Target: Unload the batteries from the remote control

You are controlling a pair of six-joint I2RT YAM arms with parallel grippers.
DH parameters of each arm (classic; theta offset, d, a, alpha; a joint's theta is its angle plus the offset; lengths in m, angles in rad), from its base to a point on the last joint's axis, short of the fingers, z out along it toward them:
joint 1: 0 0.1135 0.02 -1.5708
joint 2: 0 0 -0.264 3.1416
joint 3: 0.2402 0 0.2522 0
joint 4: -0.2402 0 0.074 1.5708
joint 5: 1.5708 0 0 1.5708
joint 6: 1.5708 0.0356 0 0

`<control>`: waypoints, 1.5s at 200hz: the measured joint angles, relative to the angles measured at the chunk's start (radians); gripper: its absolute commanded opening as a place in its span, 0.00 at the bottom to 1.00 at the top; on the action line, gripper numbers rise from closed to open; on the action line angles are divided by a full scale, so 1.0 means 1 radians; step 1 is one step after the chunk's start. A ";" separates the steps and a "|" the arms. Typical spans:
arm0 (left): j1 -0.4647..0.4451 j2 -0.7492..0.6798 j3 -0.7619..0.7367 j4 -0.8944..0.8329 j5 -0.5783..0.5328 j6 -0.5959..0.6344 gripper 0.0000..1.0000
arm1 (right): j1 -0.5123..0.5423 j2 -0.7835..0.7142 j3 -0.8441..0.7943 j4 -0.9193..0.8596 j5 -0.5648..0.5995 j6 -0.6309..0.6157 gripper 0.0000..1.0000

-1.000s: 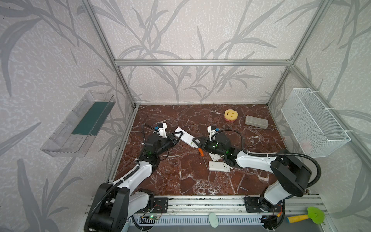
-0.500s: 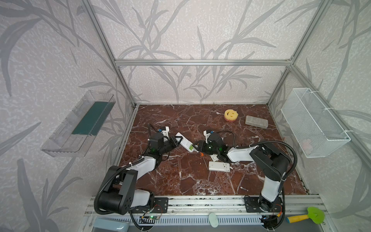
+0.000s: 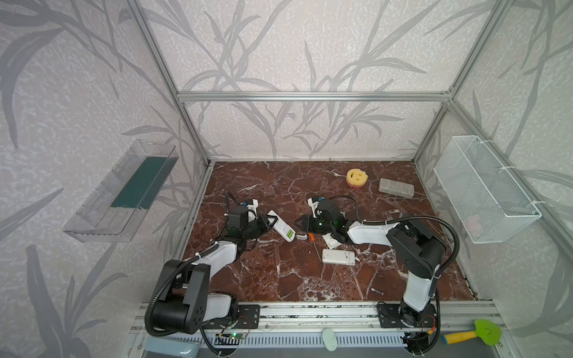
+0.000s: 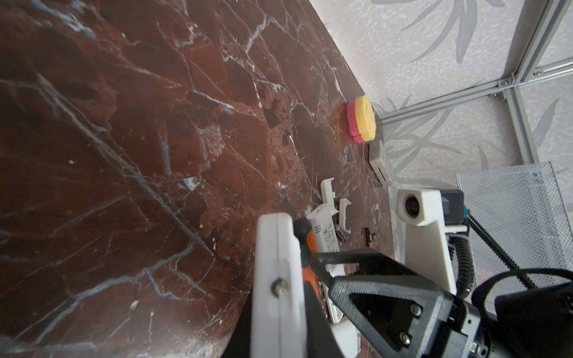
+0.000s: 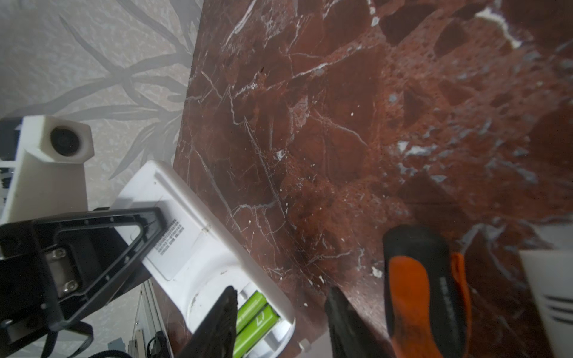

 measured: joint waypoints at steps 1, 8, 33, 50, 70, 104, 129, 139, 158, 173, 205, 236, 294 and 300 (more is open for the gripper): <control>0.000 0.000 0.000 -0.003 0.004 0.001 0.00 | 0.000 0.000 0.000 -0.002 0.000 -0.001 0.48; 0.000 0.000 0.000 -0.013 0.028 0.001 0.00 | 0.000 -0.006 0.001 -0.030 -0.002 -0.019 0.48; 0.000 0.015 -0.007 -0.026 0.117 -0.002 0.00 | -0.001 -0.042 0.013 -0.155 0.003 -0.096 0.48; 0.000 0.020 -0.034 -0.037 0.156 -0.003 0.00 | -0.002 -0.080 0.029 -0.241 0.019 -0.159 0.49; 0.000 0.020 -0.061 -0.074 0.173 0.005 0.00 | -0.002 -0.126 0.053 -0.338 0.057 -0.234 0.50; 0.000 0.015 -0.066 -0.131 0.190 0.017 0.00 | 0.002 -0.131 0.131 -0.489 0.101 -0.334 0.52; 0.000 -0.011 -0.085 -0.162 0.193 0.017 0.00 | 0.010 -0.084 0.200 -0.569 0.124 -0.383 0.54; 0.000 -0.014 -0.100 -0.161 0.197 0.009 0.00 | 0.012 -0.056 0.218 -0.591 0.135 -0.400 0.54; 0.000 -0.006 -0.142 -0.123 0.212 -0.021 0.00 | 0.017 -0.009 0.236 -0.629 0.149 -0.424 0.54; 0.000 0.023 -0.170 -0.061 0.230 -0.056 0.00 | 0.022 0.023 0.248 -0.657 0.158 -0.439 0.54; -0.003 0.166 -0.180 0.146 0.262 -0.156 0.00 | 0.026 0.074 0.286 -0.698 0.172 -0.472 0.41; -0.006 0.361 -0.177 0.444 0.284 -0.273 0.00 | 0.029 0.084 0.298 -0.714 0.198 -0.495 0.27; -0.006 0.692 -0.061 0.951 0.282 -0.450 0.00 | 0.014 0.084 0.328 -0.723 0.266 -0.533 0.46; -0.006 0.706 -0.048 0.973 0.277 -0.460 0.00 | 0.013 0.085 0.332 -0.723 0.265 -0.536 0.46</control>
